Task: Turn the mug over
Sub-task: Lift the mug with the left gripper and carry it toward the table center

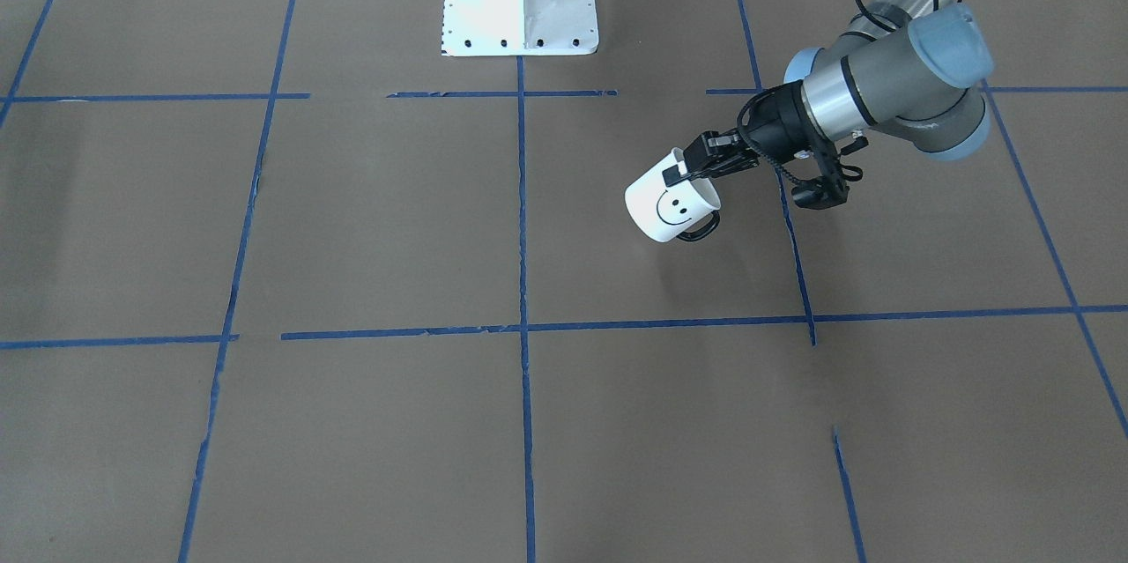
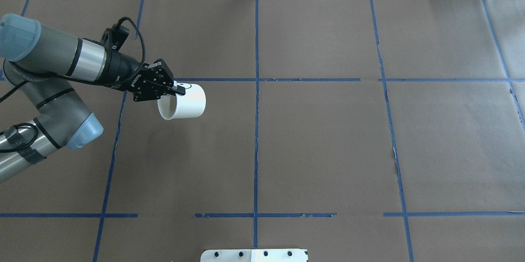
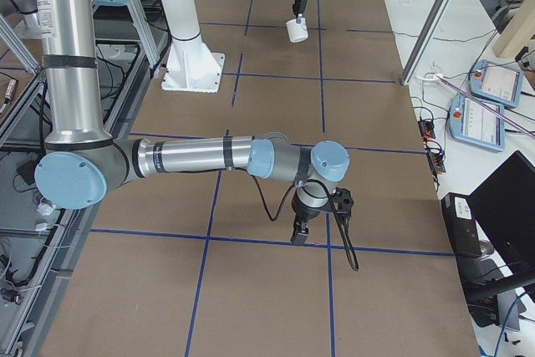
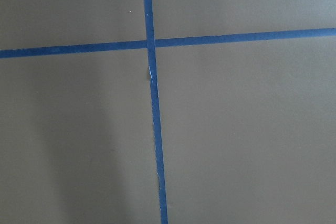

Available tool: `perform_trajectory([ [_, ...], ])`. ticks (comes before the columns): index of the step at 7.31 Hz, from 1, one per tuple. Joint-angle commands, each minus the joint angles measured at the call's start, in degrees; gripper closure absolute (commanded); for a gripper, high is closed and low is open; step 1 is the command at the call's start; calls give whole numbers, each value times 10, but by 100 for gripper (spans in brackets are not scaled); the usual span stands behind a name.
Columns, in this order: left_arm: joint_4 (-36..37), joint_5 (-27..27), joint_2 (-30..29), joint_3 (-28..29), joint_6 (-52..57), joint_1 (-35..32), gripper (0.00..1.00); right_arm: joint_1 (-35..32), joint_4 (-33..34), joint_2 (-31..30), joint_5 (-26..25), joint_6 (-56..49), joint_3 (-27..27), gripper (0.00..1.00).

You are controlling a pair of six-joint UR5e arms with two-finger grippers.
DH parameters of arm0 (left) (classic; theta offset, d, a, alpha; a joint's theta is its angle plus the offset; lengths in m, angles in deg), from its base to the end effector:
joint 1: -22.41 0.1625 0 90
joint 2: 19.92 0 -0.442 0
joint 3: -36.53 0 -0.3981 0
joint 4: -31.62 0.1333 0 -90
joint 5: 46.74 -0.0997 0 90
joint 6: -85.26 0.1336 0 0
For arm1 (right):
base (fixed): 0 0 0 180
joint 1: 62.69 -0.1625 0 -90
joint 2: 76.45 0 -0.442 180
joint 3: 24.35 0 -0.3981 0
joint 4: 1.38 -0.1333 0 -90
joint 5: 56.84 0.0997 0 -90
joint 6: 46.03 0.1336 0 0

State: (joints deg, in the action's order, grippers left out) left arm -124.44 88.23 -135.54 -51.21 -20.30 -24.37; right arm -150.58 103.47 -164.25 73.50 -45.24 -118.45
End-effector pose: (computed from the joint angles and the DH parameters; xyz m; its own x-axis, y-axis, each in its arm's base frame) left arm 0.4182 -0.5018 0.3045 -0.0018 -0.2752 -0.9614 0.0323 0.9609 -0.2751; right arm 0.0285 -0.4975 0.6760 0.7657 0.0817 0.6380 0.0259 0.9872 -0.1575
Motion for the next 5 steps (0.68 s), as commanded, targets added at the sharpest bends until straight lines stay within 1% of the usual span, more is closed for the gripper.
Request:
perform_trajectory([
  [1,168,-2,-70,-26,74,3,100,0,0,0,0,0,0,0],
  [2,228,-6,-95,-27,115,5,100,0,0,0,0,0,0,0],
  [3,313,-31,-131,-30,165,9,100,0,0,0,0,0,0,0],
  [4,443,-68,-188,-31,232,34,100,0,0,-1,0,0,1,0],
  [5,557,-134,-243,-24,296,65,100,0,0,-1,0,0,1,0],
])
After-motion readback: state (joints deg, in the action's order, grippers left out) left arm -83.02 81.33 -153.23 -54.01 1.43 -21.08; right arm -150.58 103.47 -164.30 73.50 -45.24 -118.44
